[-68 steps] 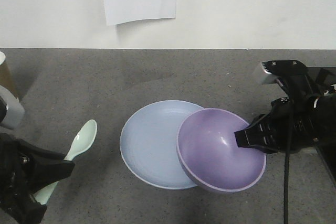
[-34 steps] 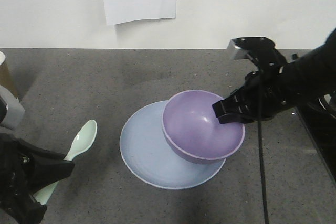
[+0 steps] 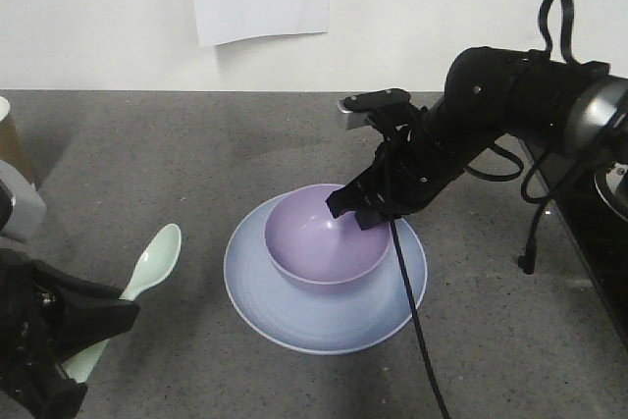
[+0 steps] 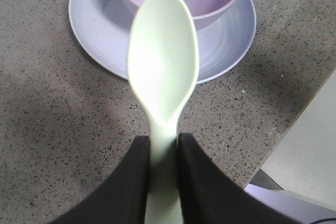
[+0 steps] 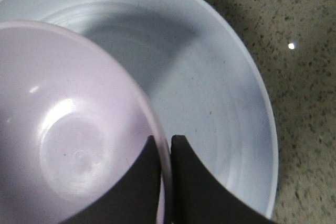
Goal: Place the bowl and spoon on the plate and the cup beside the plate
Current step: 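Lower the lavender bowl onto the plate center with the right gripper, then open the right gripper and lift it away from the bowl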
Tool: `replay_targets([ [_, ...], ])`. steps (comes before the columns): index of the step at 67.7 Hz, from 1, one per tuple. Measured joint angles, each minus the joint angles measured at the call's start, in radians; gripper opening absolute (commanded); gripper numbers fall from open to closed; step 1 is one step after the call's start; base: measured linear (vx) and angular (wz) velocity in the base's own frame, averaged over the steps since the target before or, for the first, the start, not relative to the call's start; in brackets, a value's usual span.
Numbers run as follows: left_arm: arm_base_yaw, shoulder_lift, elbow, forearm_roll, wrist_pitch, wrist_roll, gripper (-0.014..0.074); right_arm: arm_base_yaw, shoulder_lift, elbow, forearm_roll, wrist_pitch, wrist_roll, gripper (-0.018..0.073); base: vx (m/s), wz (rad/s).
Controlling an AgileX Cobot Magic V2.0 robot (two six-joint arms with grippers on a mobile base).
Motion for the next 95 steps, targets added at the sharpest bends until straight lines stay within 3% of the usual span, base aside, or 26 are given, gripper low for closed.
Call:
replay_targets([
  [9, 0.000, 0.000, 0.000, 0.000, 0.000, 0.000, 0.0020, 0.000, 0.051, -0.019, 0.000, -0.007, 0.025, 0.0092, 0.00, 0.00],
  [26, 0.000, 0.000, 0.000, 0.000, 0.000, 0.000, 0.0020, 0.000, 0.076, -0.021, -0.002, -0.011, 0.042, 0.0372, 0.00, 0.00],
  [35, 0.000, 0.000, 0.000, 0.000, 0.000, 0.000, 0.0020, 0.000, 0.061, -0.021, -0.006, -0.013, 0.043, 0.0449, 0.00, 0.00],
  [59, 0.000, 0.000, 0.000, 0.000, 0.000, 0.000, 0.0020, 0.000, -0.144, 0.001, -0.059, 0.069, 0.048, 0.0456, 0.00, 0.00],
  [95, 0.000, 0.000, 0.000, 0.000, 0.000, 0.000, 0.0020, 0.000, -0.666, 0.443, -0.099, -0.018, 0.096, 0.0456, 0.00, 0.00],
])
